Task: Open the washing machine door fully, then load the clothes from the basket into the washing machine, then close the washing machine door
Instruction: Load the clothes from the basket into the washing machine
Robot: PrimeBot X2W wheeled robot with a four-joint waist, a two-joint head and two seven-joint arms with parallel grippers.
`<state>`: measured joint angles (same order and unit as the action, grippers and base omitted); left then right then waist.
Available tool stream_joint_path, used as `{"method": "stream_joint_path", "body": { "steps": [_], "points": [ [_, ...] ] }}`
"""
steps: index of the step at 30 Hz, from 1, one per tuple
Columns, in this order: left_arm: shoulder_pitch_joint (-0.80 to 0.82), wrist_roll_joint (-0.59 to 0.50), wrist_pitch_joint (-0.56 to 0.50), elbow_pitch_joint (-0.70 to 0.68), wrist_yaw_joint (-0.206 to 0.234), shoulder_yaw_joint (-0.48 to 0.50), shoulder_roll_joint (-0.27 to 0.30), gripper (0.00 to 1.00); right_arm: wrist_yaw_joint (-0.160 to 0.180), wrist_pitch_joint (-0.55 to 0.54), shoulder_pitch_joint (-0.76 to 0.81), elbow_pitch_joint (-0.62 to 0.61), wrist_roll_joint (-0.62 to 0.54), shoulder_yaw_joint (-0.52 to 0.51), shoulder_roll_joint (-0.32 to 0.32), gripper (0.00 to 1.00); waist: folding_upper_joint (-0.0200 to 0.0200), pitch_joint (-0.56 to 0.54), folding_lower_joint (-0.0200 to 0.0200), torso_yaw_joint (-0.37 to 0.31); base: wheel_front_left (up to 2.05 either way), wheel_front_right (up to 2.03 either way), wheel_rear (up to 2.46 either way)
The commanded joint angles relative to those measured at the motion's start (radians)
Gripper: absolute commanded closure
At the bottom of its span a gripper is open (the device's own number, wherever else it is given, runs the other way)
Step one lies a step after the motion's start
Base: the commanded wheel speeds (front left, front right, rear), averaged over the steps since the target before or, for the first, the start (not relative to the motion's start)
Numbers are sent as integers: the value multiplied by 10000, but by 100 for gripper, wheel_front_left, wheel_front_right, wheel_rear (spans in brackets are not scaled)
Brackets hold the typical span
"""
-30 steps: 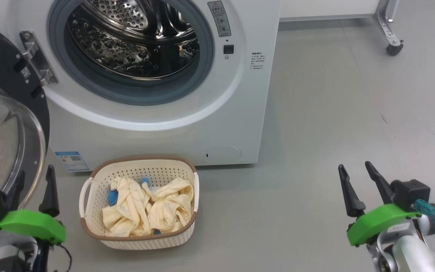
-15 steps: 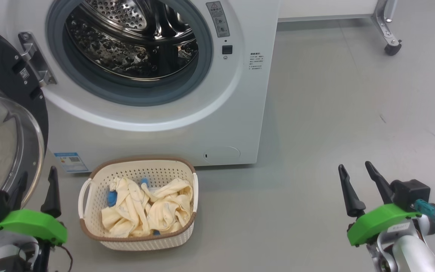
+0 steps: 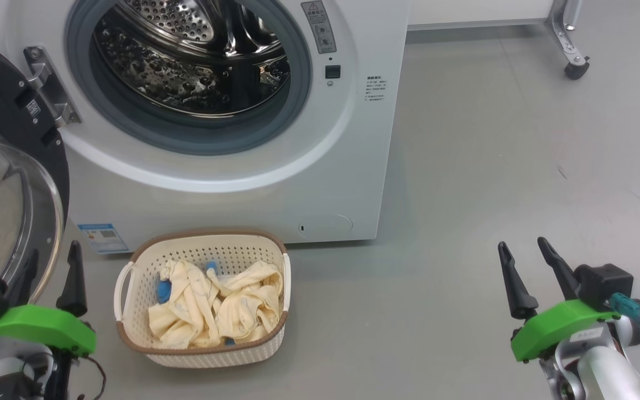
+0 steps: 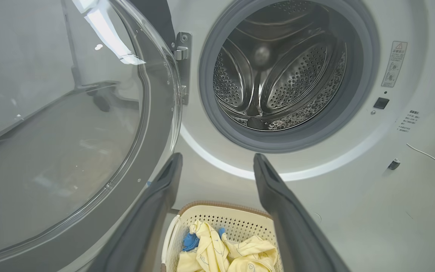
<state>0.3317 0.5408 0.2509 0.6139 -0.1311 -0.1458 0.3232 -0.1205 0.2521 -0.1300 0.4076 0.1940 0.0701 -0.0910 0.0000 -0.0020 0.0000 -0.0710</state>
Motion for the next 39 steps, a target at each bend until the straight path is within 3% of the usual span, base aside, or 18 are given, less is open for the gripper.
{"method": "stream_joint_path", "body": {
  "steps": [1, 20, 39],
  "points": [
    [621, 90, 109, -339, 4, 353, 518, 0, -102, 97, -366, -313, 64, 177, -112, 0, 0, 6, 0, 5, 87, -87, 0],
    [625, 84, 109, -436, 4, 192, 519, 0, -102, 97, -374, -347, 59, 159, -107, 0, 0, 108, 0, 63, 150, -150, 0],
    [169, 162, 109, -585, 4, 138, 410, 0, -102, 97, -337, -352, 41, 173, -109, 0, 0, 27, 0, 100, 14, -14, 0]
  ]
}}
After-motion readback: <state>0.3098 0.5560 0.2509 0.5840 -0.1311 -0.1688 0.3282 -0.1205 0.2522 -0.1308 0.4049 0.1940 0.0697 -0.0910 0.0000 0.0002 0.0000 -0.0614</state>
